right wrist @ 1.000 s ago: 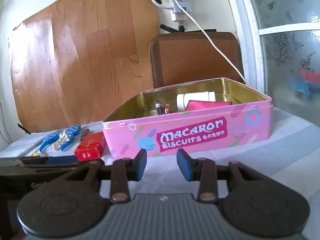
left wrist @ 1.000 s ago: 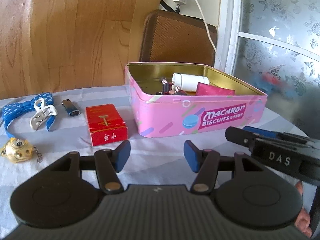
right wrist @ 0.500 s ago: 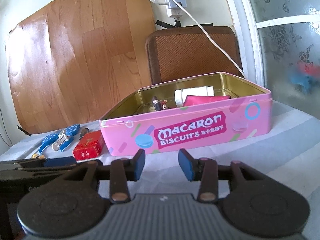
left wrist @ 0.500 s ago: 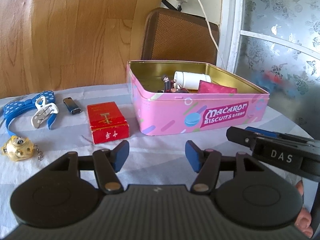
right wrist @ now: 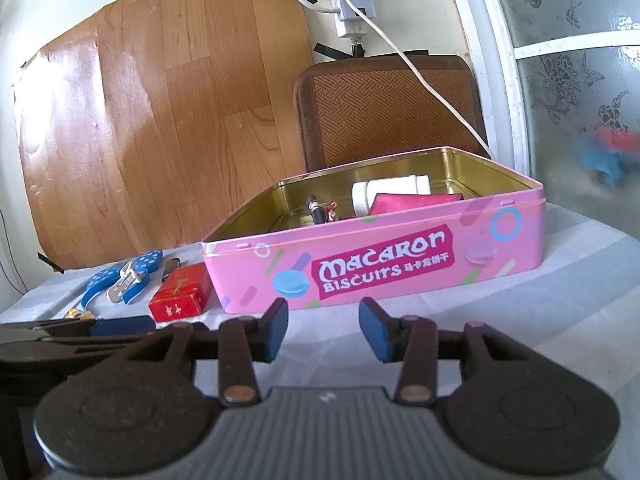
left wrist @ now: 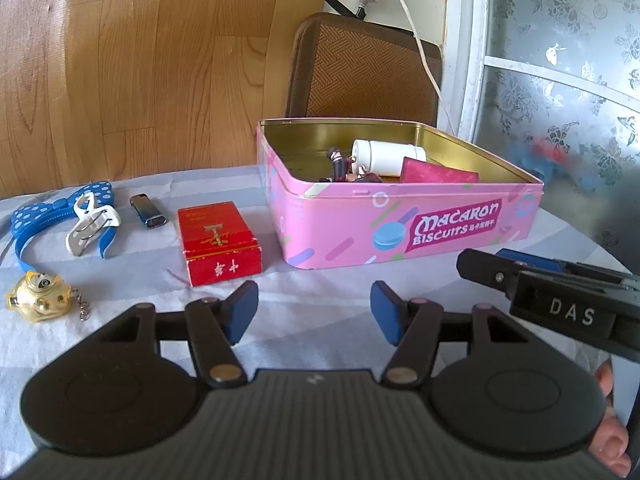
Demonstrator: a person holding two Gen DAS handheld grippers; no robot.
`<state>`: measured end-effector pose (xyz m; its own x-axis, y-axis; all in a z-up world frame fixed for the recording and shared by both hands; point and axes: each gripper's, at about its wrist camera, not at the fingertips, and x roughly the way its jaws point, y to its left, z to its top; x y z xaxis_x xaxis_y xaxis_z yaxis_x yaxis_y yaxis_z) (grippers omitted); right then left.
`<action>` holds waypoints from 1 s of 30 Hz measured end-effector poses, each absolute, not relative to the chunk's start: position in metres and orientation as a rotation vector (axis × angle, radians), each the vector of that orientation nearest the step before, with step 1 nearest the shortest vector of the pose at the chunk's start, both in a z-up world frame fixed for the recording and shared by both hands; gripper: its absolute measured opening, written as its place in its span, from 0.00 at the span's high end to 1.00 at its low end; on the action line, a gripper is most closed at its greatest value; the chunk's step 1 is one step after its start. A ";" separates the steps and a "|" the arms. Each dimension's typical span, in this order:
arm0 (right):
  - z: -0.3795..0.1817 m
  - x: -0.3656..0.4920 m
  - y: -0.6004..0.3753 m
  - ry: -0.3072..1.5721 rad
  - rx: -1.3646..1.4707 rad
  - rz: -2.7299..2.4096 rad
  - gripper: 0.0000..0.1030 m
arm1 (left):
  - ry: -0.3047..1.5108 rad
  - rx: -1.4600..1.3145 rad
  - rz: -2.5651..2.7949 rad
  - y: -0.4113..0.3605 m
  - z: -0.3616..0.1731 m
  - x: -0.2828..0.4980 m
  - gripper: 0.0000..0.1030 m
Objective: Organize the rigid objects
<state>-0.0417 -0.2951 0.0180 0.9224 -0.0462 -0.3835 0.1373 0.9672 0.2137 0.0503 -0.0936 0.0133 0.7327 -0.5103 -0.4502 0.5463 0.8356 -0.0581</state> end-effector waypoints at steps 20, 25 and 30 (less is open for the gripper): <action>0.017 -0.039 -0.289 0.399 0.209 -0.094 0.58 | 0.476 0.087 -0.560 -0.093 0.013 0.050 0.34; 0.022 -0.037 -0.285 0.410 0.207 -0.075 0.59 | 0.514 0.065 -0.516 -0.074 0.016 0.057 0.34; 0.035 -0.031 -0.263 0.402 0.154 0.017 0.58 | 0.467 -0.003 -0.373 -0.007 0.028 0.068 0.34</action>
